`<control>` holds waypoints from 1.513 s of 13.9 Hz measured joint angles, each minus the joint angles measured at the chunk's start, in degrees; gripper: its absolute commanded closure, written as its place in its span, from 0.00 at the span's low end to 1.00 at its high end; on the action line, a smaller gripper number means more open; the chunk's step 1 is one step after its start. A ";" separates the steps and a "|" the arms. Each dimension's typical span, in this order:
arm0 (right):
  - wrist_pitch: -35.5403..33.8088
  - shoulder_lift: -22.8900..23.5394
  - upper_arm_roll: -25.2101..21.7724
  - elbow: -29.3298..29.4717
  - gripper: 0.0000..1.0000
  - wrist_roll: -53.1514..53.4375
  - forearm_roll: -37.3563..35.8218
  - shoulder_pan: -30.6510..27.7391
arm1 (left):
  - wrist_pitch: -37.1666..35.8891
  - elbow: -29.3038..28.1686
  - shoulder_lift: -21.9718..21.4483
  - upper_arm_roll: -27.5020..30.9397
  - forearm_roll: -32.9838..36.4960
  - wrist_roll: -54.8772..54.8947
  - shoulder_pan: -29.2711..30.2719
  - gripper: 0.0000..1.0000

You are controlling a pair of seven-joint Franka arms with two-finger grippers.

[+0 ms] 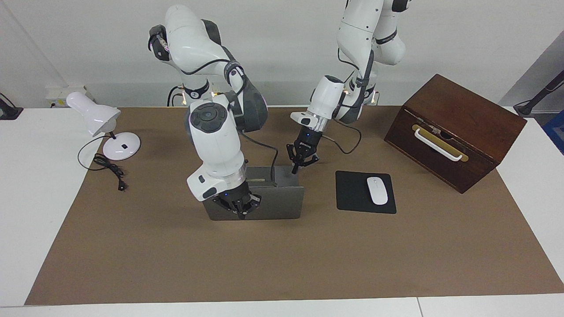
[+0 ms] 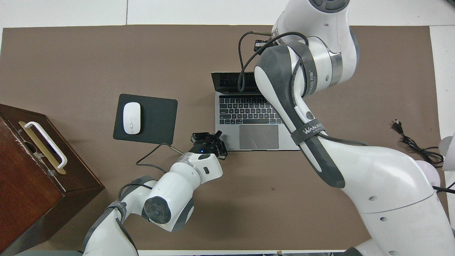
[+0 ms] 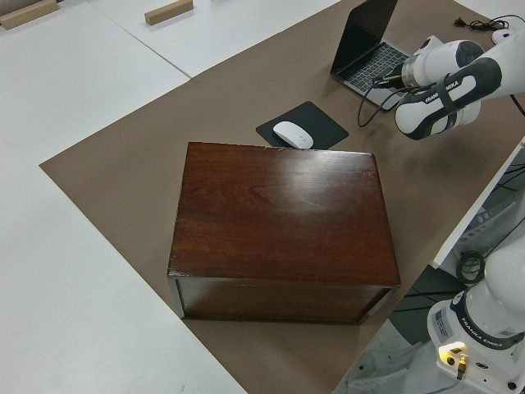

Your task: Close laptop with both arms

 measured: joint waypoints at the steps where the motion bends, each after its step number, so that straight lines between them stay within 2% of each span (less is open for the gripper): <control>1: -1.33 -0.06 0.12 0.06 1.00 0.00 0.48 -0.05 | 0.29 0.00 0.55 -0.01 0.00 0.01 -0.19 1.00; 13: -9.26 -0.90 0.76 -0.73 1.00 0.00 4.65 -2.03 | 0.78 -0.51 1.38 0.04 0.00 0.27 -0.66 1.00; 21: -10.24 -2.77 1.91 -6.86 1.00 0.00 6.67 -3.04 | 1.73 -1.08 1.36 0.02 0.01 2.72 -0.68 1.00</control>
